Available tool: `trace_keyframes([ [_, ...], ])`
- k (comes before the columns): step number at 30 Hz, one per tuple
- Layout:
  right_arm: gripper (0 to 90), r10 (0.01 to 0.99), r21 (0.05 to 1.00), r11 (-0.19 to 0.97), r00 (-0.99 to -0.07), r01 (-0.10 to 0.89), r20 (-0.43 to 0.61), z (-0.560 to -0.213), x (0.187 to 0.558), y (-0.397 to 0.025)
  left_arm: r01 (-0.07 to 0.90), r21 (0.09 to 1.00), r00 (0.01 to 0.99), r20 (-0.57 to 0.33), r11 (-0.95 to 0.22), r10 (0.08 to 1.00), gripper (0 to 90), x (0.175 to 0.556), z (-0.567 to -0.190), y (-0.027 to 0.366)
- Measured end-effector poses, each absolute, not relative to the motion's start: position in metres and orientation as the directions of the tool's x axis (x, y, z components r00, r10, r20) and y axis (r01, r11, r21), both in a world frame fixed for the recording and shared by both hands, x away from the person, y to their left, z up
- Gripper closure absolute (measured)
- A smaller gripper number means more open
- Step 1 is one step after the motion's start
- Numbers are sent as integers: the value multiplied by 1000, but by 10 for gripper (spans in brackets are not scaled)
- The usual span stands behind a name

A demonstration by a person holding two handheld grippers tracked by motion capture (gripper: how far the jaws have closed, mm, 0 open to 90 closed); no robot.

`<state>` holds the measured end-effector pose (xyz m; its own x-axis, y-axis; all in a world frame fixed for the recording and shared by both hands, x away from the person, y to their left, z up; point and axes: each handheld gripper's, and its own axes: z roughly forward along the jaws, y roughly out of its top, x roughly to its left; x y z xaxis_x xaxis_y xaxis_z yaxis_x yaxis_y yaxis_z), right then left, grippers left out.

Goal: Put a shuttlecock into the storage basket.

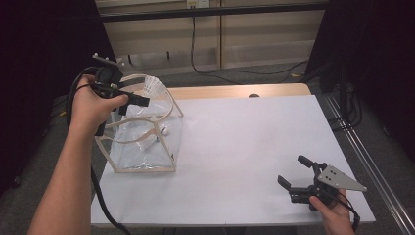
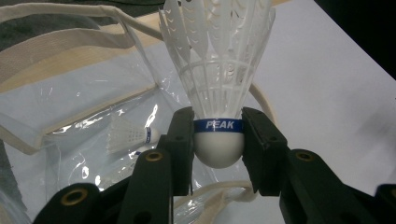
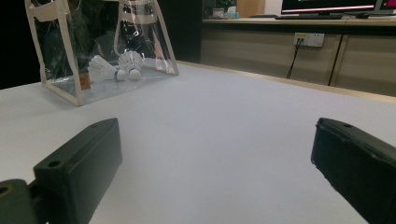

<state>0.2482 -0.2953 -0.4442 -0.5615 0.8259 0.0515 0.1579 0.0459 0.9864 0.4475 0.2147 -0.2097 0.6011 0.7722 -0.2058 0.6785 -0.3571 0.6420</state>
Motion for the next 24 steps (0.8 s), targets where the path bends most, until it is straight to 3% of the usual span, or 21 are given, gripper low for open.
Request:
trace_keyframes([
  [24, 15, 825, 986, 47, -562, 159, 52, -444, 248, -295, 674, 639, 597, -177, -370, 782, 656, 453, -221, 219],
])
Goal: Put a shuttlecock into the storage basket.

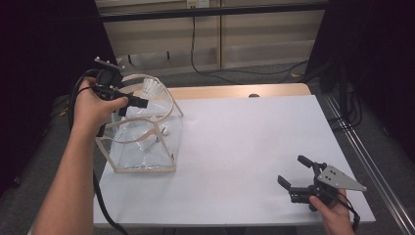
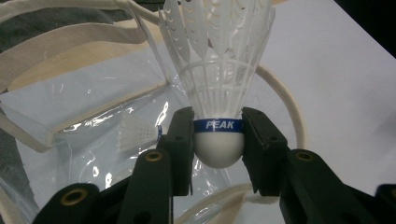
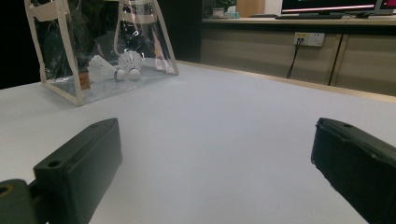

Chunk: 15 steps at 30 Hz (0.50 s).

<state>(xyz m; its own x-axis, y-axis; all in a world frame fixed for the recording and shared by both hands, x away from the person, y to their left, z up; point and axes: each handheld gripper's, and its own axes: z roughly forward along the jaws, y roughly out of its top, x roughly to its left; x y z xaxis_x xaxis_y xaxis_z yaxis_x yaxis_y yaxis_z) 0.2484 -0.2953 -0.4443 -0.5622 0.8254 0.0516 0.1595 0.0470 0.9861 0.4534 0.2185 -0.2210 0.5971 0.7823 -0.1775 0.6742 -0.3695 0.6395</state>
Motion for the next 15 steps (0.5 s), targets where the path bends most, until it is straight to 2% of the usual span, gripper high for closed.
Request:
trace_keyframes([
  [15, 15, 825, 986, 48, -563, 161, 52, -445, 248, -295, 681, 634, 585, -170, -366, 793, 655, 456, -228, 221],
])
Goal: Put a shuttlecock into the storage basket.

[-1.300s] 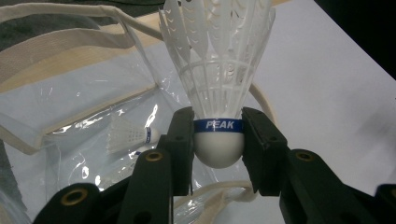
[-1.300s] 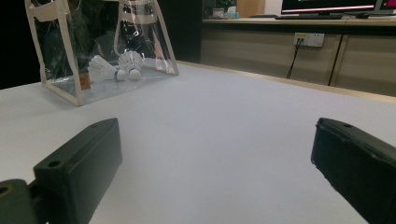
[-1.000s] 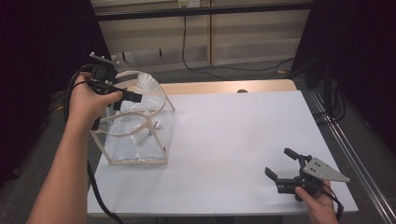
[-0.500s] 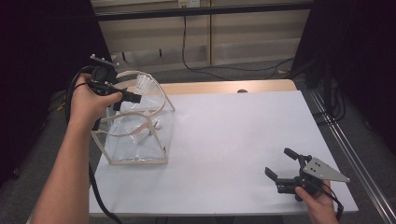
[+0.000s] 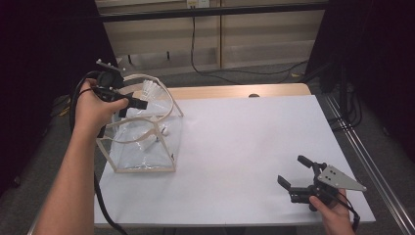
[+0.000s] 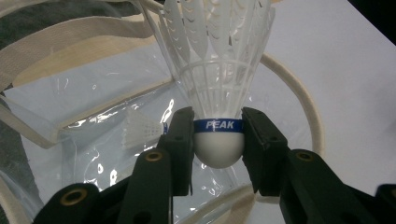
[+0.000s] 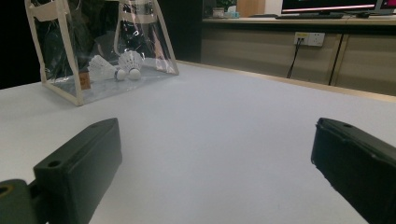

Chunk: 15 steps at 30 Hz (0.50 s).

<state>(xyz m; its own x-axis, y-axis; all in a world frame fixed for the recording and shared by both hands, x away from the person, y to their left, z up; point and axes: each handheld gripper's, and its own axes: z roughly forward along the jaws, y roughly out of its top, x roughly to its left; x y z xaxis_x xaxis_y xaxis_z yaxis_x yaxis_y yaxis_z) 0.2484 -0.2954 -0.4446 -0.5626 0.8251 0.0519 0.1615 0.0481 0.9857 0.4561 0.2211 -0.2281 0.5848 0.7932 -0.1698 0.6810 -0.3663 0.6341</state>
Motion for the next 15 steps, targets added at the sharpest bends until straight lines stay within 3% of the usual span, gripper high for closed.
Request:
trace_keyframes([
  [15, 15, 826, 986, 44, -562, 162, 56, -445, 248, -295, 691, 622, 582, -174, -369, 795, 654, 461, -237, 216],
])
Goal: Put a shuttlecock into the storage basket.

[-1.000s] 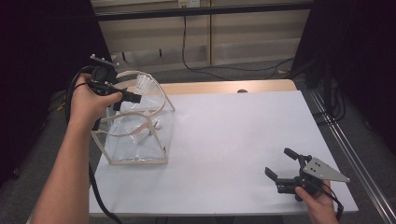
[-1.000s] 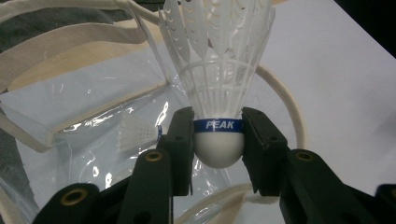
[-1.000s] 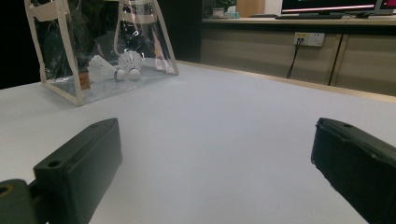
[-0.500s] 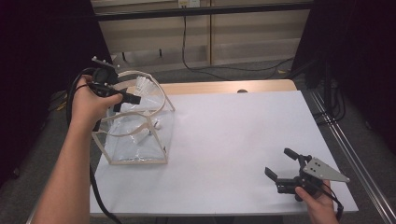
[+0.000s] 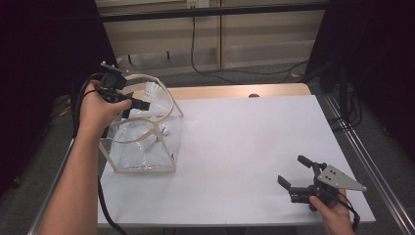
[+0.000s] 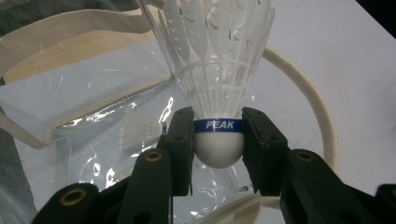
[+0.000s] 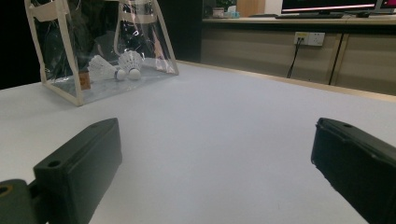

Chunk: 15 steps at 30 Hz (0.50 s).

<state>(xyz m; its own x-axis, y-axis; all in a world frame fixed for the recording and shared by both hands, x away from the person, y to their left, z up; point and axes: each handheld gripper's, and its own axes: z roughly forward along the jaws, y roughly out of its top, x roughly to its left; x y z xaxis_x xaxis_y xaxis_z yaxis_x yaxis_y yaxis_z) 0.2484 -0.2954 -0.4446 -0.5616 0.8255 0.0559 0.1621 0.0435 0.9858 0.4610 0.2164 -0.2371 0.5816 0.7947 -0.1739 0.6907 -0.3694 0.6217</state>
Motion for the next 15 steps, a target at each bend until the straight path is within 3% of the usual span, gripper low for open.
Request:
trace_keyframes([
  [15, 15, 827, 985, 50, -560, 162, 51, -445, 249, -296, 693, 616, 583, -173, -375, 794, 654, 463, -243, 217],
])
